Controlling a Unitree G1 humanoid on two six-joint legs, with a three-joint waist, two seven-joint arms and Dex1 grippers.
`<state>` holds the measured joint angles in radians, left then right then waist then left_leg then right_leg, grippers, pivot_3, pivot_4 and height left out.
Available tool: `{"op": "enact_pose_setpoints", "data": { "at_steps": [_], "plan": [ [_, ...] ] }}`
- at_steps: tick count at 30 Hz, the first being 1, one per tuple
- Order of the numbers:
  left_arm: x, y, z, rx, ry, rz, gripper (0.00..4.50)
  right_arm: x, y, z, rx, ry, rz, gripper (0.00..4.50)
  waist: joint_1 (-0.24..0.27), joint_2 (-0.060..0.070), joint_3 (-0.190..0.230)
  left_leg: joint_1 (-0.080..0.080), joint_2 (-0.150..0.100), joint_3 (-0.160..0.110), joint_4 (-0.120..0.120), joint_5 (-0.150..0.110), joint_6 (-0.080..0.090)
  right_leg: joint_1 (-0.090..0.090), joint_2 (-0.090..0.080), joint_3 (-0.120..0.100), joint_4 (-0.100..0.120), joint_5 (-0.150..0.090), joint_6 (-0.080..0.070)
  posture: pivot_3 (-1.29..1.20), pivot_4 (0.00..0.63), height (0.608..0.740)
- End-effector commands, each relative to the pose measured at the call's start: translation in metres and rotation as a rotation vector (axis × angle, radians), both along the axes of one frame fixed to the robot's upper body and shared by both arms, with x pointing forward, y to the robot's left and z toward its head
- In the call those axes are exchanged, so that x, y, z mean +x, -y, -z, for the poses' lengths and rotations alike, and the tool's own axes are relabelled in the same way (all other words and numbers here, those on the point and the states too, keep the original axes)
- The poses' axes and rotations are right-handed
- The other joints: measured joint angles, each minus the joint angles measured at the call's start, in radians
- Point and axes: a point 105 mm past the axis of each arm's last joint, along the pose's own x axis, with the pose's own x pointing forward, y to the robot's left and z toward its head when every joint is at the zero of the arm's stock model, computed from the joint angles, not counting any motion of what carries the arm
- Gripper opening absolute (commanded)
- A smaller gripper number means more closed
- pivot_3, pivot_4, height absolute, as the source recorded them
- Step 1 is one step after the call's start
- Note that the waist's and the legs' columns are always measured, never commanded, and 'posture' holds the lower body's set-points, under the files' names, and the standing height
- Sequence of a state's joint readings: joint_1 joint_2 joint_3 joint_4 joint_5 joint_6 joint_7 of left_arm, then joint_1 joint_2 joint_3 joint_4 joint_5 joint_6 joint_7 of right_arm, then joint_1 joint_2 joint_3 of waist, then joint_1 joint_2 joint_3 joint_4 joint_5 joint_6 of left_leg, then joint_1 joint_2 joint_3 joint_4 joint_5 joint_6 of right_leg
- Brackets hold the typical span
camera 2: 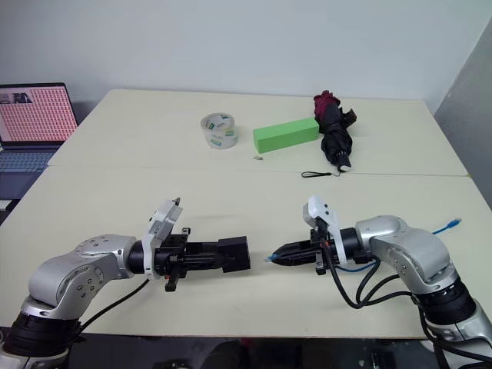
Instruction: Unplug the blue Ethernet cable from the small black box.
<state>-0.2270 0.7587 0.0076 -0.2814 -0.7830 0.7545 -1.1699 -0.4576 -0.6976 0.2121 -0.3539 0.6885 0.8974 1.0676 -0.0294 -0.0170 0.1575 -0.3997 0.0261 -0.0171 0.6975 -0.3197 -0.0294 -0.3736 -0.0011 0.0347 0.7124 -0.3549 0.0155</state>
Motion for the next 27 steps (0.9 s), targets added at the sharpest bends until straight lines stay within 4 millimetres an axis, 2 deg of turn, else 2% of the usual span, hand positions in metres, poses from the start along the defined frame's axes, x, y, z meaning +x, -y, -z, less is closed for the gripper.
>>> {"op": "enact_pose_setpoints", "data": {
  "at_steps": [1, 4, 7, 9, 12, 16, 19, 24, 27],
  "plan": [
    [0.002, -0.004, -0.006, 0.008, 0.061, -0.029, 0.77, 0.051, 0.021, -0.018, 0.035, 0.193, 0.267, 0.06, 0.0, 0.0, 0.0, 0.0, 0.0, 0.0, 0.0, 0.0, 0.0, 0.0, 0.0, 0.0, 0.0, 0.0, 0.0, 0.0, 0.15, 0.74],
    [0.01, -0.004, -0.003, 0.019, 0.099, -0.095, 0.77, 0.11, 0.042, -0.013, -0.036, 0.409, 0.587, 0.06, -0.005, 0.0, 0.0, 0.001, 0.0, 0.0, 0.0, 0.0, 0.0, 0.0, 0.0, 0.0, 0.0, 0.0, 0.0, 0.0, 0.15, 0.74],
    [0.014, -0.002, 0.002, 0.032, 0.126, -0.127, 0.77, 0.146, 0.059, 0.0, -0.105, 0.505, 0.809, 0.06, -0.001, 0.001, 0.0, 0.001, 0.0, 0.002, 0.0, 0.002, -0.003, -0.001, 0.0, 0.001, 0.001, 0.0, 0.0, 0.0, 0.15, 0.74],
    [0.017, 0.0, 0.005, 0.055, 0.157, -0.144, 0.77, 0.16, 0.066, 0.01, -0.136, 0.529, 0.898, 0.76, -0.003, 0.0, 0.0, 0.0, 0.0, 0.003, -0.001, 0.002, -0.004, -0.002, 0.0, 0.001, 0.001, 0.0, 0.0, 0.0, 0.15, 0.74],
    [0.026, 0.0, 0.007, 0.068, 0.201, -0.192, 0.77, 0.169, 0.068, 0.021, -0.15, 0.522, 0.942, 1.36, -0.002, 0.0, 0.0, -0.002, 0.0, 0.004, -0.001, 0.002, -0.004, -0.004, 0.0, 0.003, 0.001, 0.0, 0.0, 0.0, 0.15, 0.74],
    [0.042, -0.004, 0.005, 0.055, 0.262, -0.308, 0.77, 0.164, 0.068, 0.016, -0.098, 0.508, 0.914, 2.23, -0.003, 0.0, 0.0, -0.001, 0.0, 0.005, -0.001, 0.002, -0.004, -0.004, 0.0, 0.003, 0.002, 0.0, 0.0, 0.0, 0.15, 0.74],
    [0.061, -0.015, 0.002, 0.05, 0.329, -0.472, 0.77, 0.144, 0.068, -0.002, -0.047, 0.536, 0.812, 2.98, 0.001, 0.001, 0.0, -0.001, 0.0, 0.004, -0.001, 0.002, -0.004, -0.004, 0.0, 0.003, 0.002, 0.0, 0.0, 0.0, 0.15, 0.74],
    [0.093, -0.044, -0.003, 0.08, 0.462, -0.775, 0.77, 0.087, 0.033, -0.025, 0.096, 0.513, 0.518, 4.09, 0.001, 0.0, 0.0, -0.002, 0.001, 0.004, -0.001, 0.002, -0.004, -0.004, 0.0, 0.003, 0.002, 0.0, 0.0, 0.0, 0.15, 0.74],
    [0.108, -0.066, -0.005, 0.097, 0.517, -0.947, 0.77, 0.059, 0.004, -0.031, 0.154, 0.488, 0.388, 4.13, -0.003, 0.001, 0.0, -0.001, 0.001, 0.004, -0.001, 0.002, -0.004, -0.004, 0.0, 0.002, 0.002, 0.0, 0.0, 0.0, 0.15, 0.74]
  ]
}}
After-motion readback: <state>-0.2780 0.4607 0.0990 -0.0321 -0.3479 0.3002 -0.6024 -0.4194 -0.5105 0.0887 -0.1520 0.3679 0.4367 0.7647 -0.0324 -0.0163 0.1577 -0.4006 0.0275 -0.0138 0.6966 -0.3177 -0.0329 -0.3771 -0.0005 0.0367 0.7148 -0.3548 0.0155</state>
